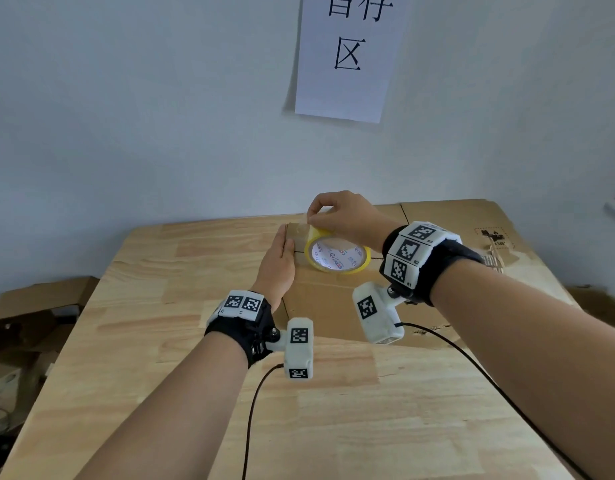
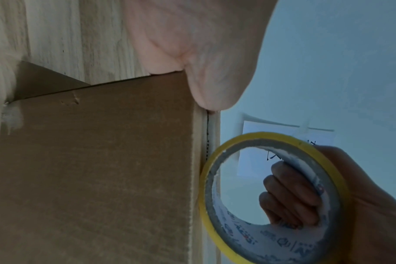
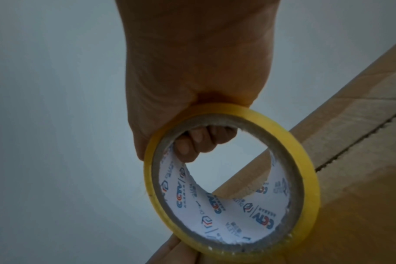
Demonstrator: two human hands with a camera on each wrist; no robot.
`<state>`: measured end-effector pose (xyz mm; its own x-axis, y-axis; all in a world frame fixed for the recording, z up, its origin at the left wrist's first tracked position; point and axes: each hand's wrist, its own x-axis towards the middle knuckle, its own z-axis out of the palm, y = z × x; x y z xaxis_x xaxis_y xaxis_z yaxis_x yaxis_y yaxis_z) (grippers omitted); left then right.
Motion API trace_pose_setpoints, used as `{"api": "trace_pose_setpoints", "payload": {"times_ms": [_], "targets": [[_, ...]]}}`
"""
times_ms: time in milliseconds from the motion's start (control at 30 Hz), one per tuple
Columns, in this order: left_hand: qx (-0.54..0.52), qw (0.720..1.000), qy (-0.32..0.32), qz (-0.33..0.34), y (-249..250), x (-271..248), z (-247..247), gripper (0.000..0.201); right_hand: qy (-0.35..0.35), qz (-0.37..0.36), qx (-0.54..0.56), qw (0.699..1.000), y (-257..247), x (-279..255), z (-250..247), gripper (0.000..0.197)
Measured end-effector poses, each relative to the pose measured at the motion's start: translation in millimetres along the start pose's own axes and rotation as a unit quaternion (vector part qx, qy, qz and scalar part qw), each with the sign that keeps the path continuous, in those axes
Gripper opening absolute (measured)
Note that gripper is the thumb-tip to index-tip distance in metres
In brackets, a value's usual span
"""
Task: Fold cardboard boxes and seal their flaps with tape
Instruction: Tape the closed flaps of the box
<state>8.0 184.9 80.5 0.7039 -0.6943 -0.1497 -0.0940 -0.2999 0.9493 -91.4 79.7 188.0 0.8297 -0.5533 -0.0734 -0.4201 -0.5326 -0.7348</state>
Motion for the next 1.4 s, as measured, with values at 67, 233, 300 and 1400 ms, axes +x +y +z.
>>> {"api": "trace_pose_setpoints", "payload": {"times_ms": [67, 233, 300, 1400], "targets": [[0.008, 1.000, -0.008, -0.002, 0, -1, -1, 0.048, -0.001, 0.005, -0.005, 1.000, -1, 0, 1, 0.013], [0.028, 0.999, 0.007, 0.013, 14, 0, -24, 0.039, 0.001, 0.012, -0.007, 1.000, -1, -2, 3, 0.011], [-0.007, 0.999, 0.044, 0.028, 33, -4, -39, 0.030, 0.000, 0.009, -0.010, 1.000, -2, -2, 4, 0.011], [-0.152, 0.984, 0.024, -0.084, 34, -10, -19, 0.017, -0.079, 0.057, -0.047, 0.994, -2, -4, 2, 0.063]]}}
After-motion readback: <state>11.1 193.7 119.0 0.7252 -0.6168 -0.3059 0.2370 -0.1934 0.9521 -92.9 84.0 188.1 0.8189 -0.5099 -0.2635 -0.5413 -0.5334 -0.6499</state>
